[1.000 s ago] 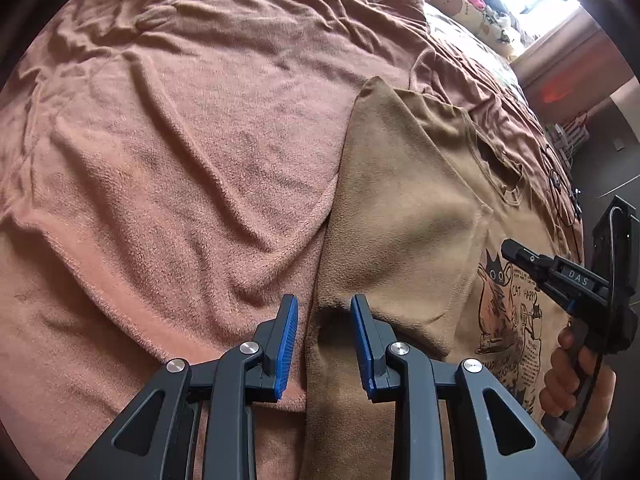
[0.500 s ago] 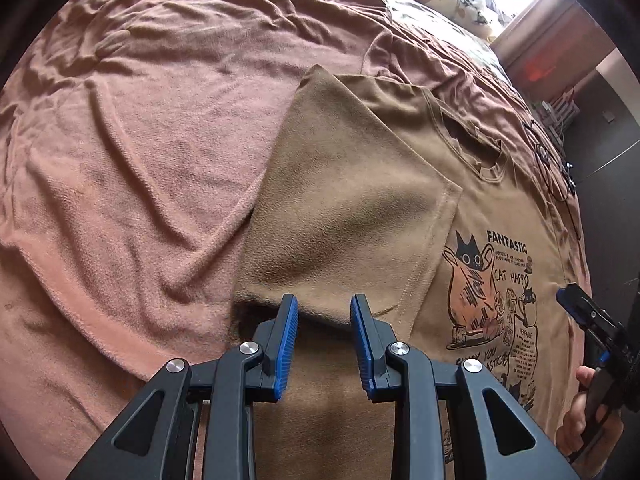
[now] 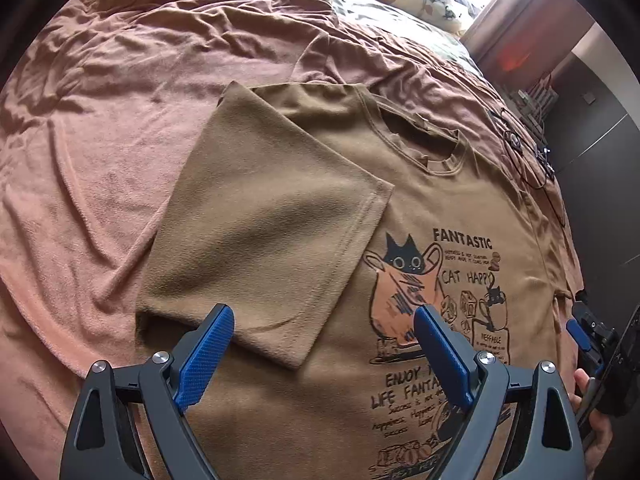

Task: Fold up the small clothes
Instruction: 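Move the right gripper to the other sleeve and grasp its edge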

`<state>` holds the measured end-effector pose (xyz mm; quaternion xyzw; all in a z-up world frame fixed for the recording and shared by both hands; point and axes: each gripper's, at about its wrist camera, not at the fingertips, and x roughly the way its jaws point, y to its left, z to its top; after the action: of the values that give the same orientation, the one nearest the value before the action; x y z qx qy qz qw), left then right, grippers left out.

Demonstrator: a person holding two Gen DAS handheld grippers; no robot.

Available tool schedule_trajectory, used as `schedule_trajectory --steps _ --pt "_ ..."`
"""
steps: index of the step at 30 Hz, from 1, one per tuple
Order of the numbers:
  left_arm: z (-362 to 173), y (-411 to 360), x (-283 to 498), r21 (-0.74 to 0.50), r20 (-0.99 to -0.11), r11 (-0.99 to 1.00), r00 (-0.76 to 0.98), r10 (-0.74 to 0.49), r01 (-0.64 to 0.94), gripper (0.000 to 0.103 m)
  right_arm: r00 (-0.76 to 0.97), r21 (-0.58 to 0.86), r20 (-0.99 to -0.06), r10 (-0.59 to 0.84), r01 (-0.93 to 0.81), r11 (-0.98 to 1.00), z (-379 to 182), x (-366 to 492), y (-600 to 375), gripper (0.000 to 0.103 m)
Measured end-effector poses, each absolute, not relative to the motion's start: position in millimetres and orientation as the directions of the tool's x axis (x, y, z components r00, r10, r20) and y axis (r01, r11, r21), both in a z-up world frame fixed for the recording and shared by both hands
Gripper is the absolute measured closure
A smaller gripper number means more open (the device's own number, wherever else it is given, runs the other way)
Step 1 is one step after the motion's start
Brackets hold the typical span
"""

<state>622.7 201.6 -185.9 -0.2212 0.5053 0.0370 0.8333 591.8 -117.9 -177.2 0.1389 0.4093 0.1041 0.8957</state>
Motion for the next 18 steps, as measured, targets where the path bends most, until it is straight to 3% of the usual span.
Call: schedule_trajectory --steps 8,18 --pt "-169.3 165.1 642.2 -0.297 -0.849 0.925 0.508 -0.143 -0.236 0.011 0.726 0.418 -0.655 0.211 0.115 0.901 -179.5 572.7 -193.2 0.011" --pt "-162.8 97.5 675.9 -0.349 -0.824 0.922 0.523 -0.217 -0.168 0.015 0.764 0.492 -0.627 0.151 0.239 0.837 -187.5 562.9 -246.5 0.011"
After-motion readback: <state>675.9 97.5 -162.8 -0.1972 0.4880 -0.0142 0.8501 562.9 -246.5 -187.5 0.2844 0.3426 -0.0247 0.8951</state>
